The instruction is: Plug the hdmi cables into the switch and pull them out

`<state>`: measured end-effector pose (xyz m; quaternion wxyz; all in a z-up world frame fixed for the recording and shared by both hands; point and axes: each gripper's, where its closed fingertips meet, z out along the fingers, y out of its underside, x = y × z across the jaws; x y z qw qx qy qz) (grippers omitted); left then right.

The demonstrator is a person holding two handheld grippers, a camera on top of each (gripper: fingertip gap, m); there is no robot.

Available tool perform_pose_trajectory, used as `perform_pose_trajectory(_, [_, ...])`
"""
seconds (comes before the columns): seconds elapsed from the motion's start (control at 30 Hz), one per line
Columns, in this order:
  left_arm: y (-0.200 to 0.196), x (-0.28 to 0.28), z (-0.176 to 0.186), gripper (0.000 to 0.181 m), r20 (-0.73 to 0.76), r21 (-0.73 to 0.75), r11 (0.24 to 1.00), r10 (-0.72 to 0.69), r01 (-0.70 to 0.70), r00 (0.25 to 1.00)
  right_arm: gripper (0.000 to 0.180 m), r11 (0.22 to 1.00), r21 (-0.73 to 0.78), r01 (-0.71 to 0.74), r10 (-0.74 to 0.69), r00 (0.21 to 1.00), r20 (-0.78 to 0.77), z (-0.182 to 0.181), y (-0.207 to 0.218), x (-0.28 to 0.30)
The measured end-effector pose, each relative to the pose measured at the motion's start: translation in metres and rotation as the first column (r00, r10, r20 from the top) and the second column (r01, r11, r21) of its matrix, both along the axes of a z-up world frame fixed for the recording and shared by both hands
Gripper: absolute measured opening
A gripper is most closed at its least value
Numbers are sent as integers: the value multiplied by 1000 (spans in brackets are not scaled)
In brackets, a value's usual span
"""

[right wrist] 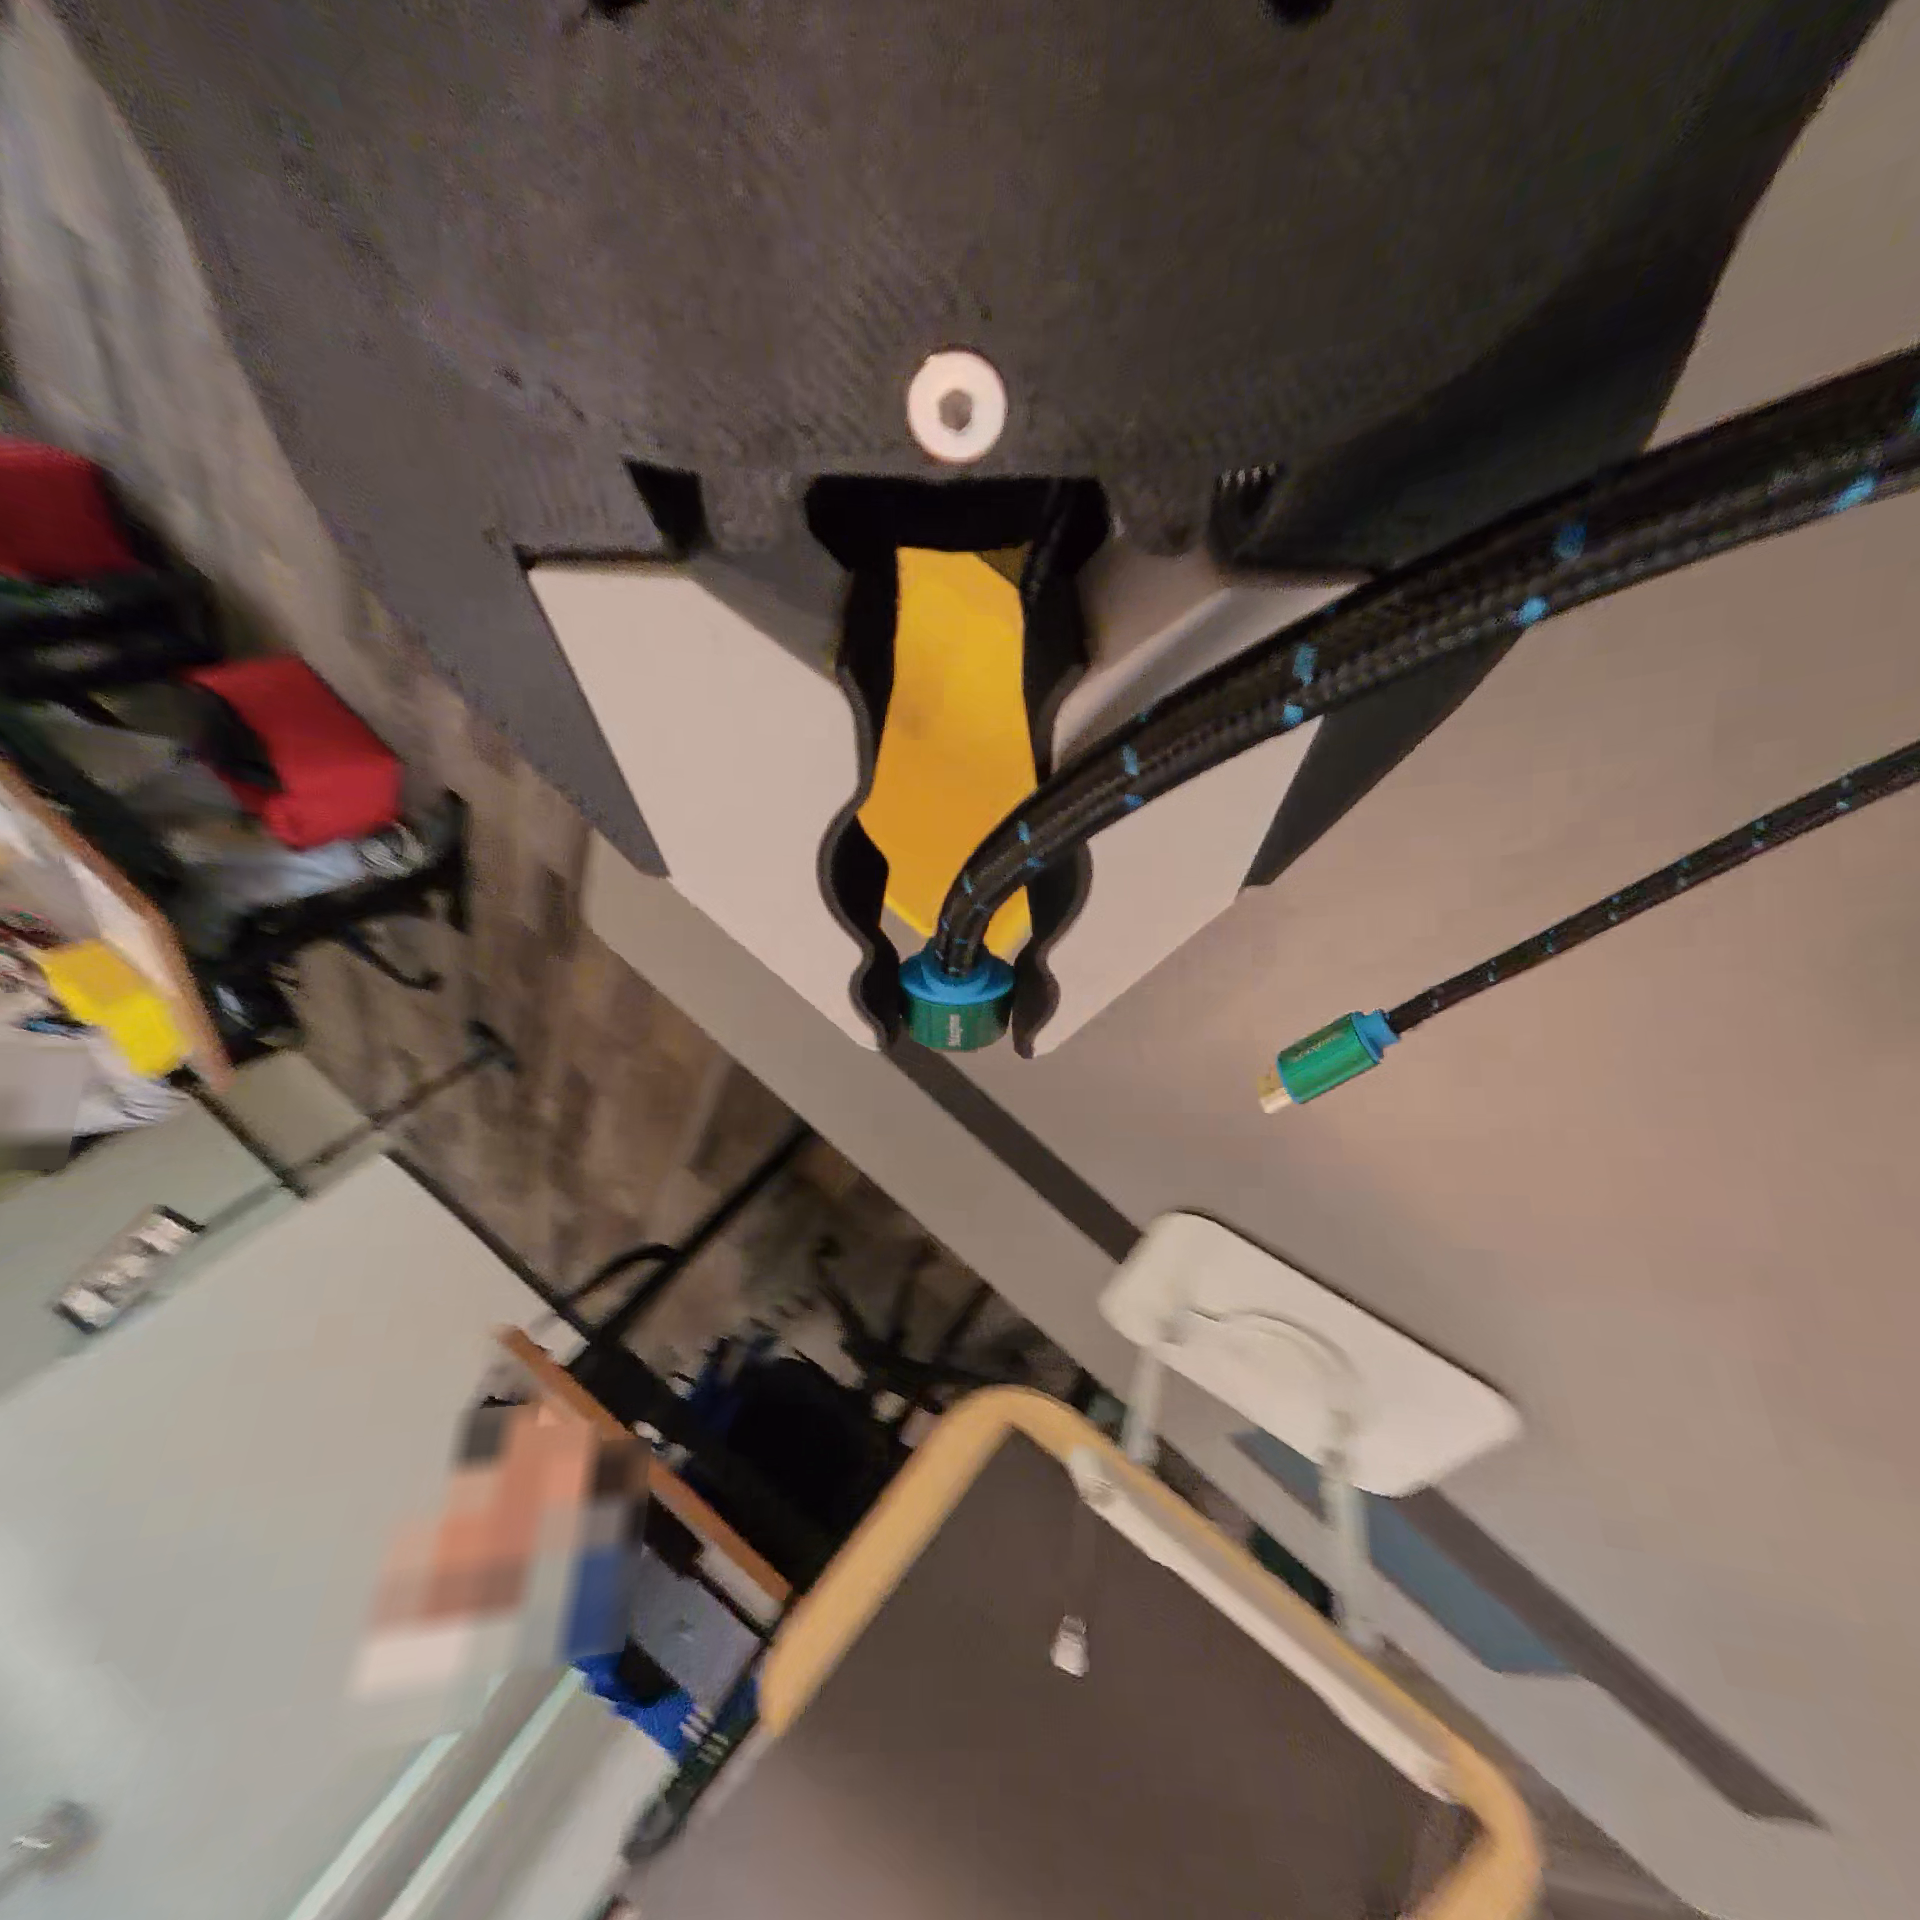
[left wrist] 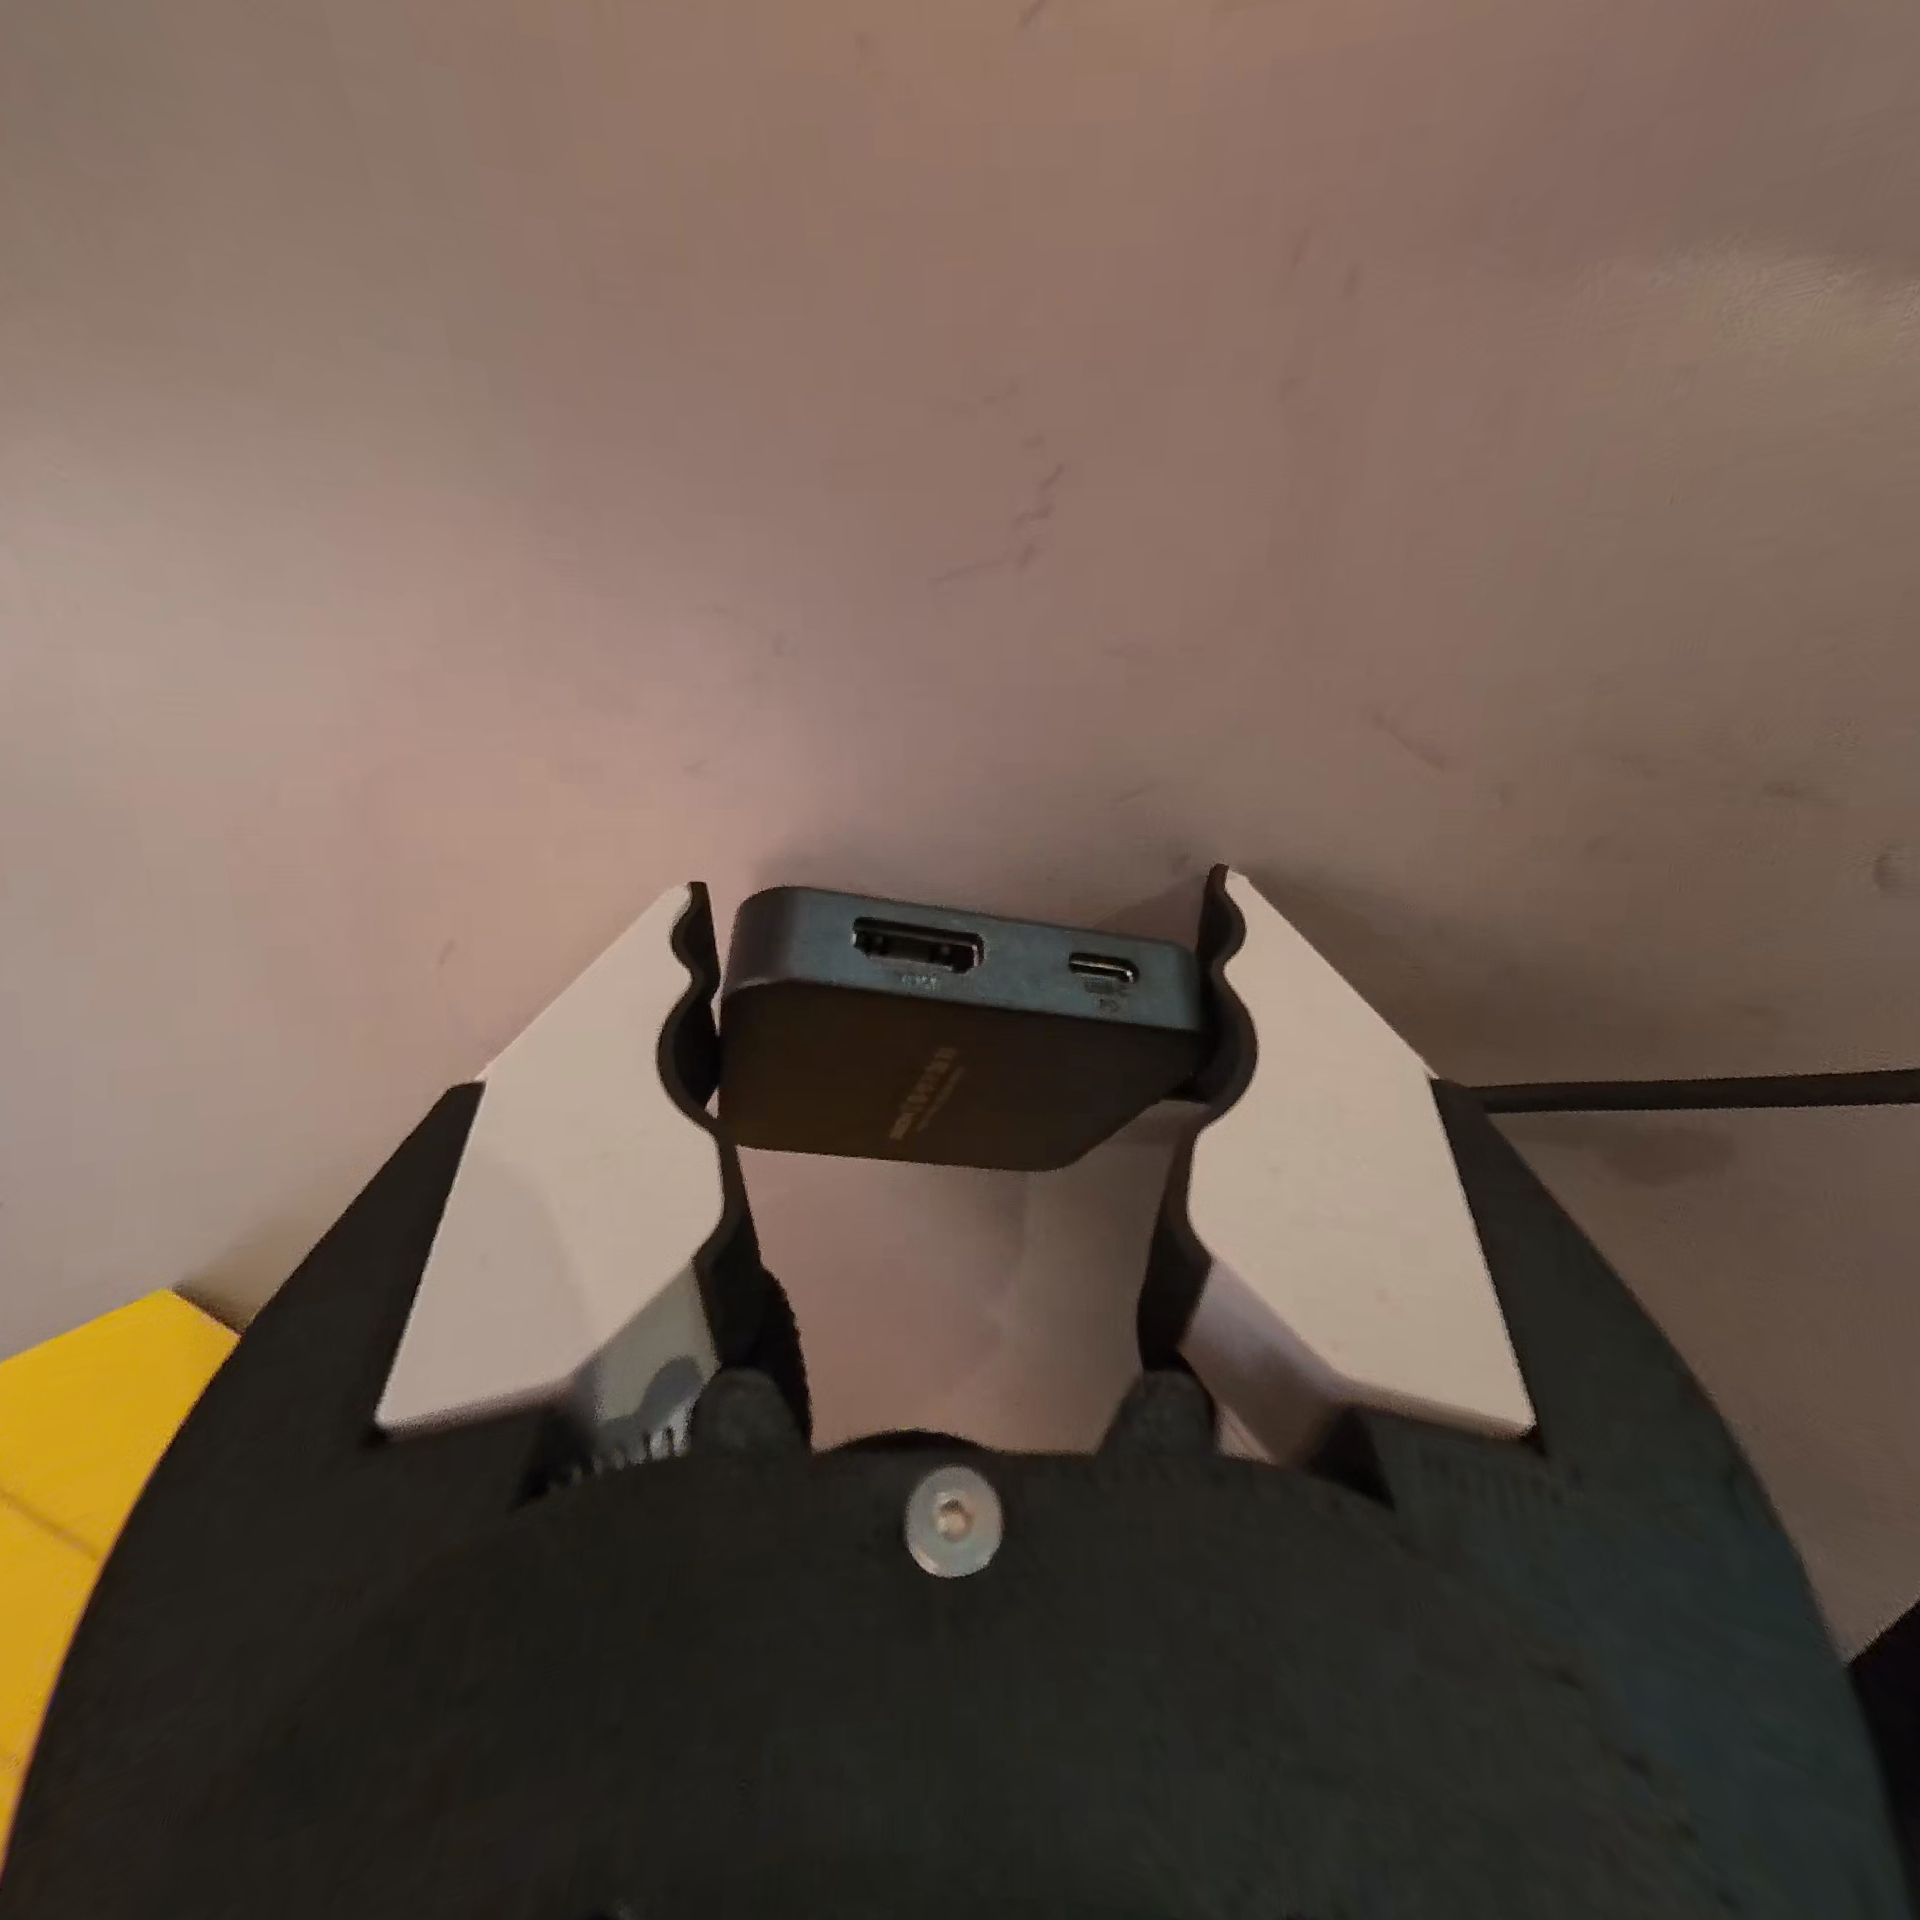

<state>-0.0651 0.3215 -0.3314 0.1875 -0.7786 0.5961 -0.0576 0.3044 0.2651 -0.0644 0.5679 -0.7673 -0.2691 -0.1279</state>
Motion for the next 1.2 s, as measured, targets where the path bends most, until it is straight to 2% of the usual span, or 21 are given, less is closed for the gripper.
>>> perform_pose_trajectory(0.2, [-1, -1, 0, 90, 13, 3, 1000, 18, -18, 1000, 19, 966, 91, 241, -251, 960, 125, 16, -11, 107])
perform_pose_trajectory(0.3, [-2, -2, 0, 90, 12, -2, 1000, 20, -20, 1000, 19, 944, 103, 312, -326, 931, 165, -1, -12, 139])
perform_pose_trajectory(0.47, [-2, -1, 0, 90, 9, -4, 1000, 26, -26, 1000, 19, 917, 113, 382, -396, 843, 363, -52, -11, 161])
perform_pose_trajectory(0.63, [-3, -1, 0, 90, 10, -7, 1000, 23, -22, 1000, 21, 936, 54, 348, -326, 798, 507, -96, -14, 155])
perform_pose_trajectory(0.77, [-3, -1, 0, 90, 14, -13, 1000, 22, -21, 1000, 23, 930, -105, 351, -224, 771, 596, -133, -24, 159])
perform_pose_trajectory(0.97, [-3, 2, -1, 90, 27, -17, 1000, 19, -19, 999, 17, 923, -250, 291, -25, 696, 717, -153, -43, 157])
perform_pose_trajectory(1.03, [-4, 2, -1, 90, 31, -20, 1000, 19, -18, 999, 17, 877, -376, 300, 34, 741, 671, -166, -54, 160])
perform_pose_trajectory(1.07, [-4, 2, -1, 90, 32, -21, 1000, 19, -18, 999, 20, 826, -449, 340, 63, 736, 674, -175, -63, 168])
perform_pose_trajectory(1.1, [-4, 2, -1, 90, 32, -21, 1000, 18, -17, 999, 31, 770, -505, 389, 87, 721, 687, -183, -72, 178])
perform_pose_trajectory(1.13, [-4, 3, -1, 90, 33, -20, 1000, 17, -16, 999, 42, 745, -524, 412, 104, 705, 702, -187, -75, 185])
perform_pose_trajectory(1.2, [-5, 3, -1, 90, 35, -20, 1000, 14, -13, 999, 47, 733, -537, 417, 102, 713, 694, -186, -76, 190])
